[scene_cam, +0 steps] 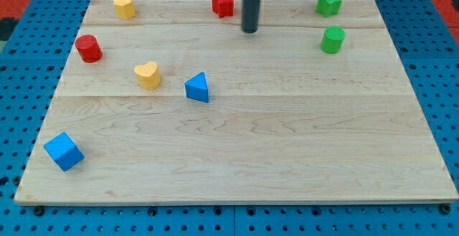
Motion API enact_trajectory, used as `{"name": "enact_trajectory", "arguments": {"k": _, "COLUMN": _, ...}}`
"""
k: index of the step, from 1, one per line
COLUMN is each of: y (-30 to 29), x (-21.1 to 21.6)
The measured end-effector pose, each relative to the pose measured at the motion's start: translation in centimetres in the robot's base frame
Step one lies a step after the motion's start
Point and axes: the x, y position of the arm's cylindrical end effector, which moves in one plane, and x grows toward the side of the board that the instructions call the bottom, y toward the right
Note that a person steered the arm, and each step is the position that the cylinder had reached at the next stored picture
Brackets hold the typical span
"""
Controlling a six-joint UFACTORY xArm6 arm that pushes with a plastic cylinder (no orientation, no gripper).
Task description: Move the blue triangle towards yellow hexagon
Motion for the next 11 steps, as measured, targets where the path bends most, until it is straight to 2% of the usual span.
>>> {"name": "enact_trajectory", "arguments": {"k": 1, "y": -7.0, "x": 2.2}}
{"name": "enact_trajectory", "arguments": {"k": 2, "y": -9.0, "x": 4.7}}
{"name": "enact_trajectory", "arguments": {"k": 3, "y": -6.3, "x": 5.7}}
{"name": "enact_trajectory", "arguments": {"k": 4, "y": -0.8, "x": 9.4}}
{"name": "enact_trajectory", "arguments": {"k": 5, "y": -6.0, "x": 13.1}}
{"name": "enact_trajectory", "arguments": {"k": 6, "y": -16.5, "x": 12.3}}
{"name": "enact_trajectory", "arguments": {"k": 7, "y": -22.7, "x": 14.8}}
{"name": "enact_trajectory", "arguments": {"k": 8, "y": -15.7, "x": 16.6}}
{"name": "enact_trajectory", "arguments": {"k": 9, "y": -13.6, "x": 19.6}}
{"name": "enact_trajectory", "arguments": {"k": 10, "y": -20.2, "x": 21.9}}
{"name": "enact_trajectory", "arguments": {"k": 11, "y": -22.9, "x": 17.9}}
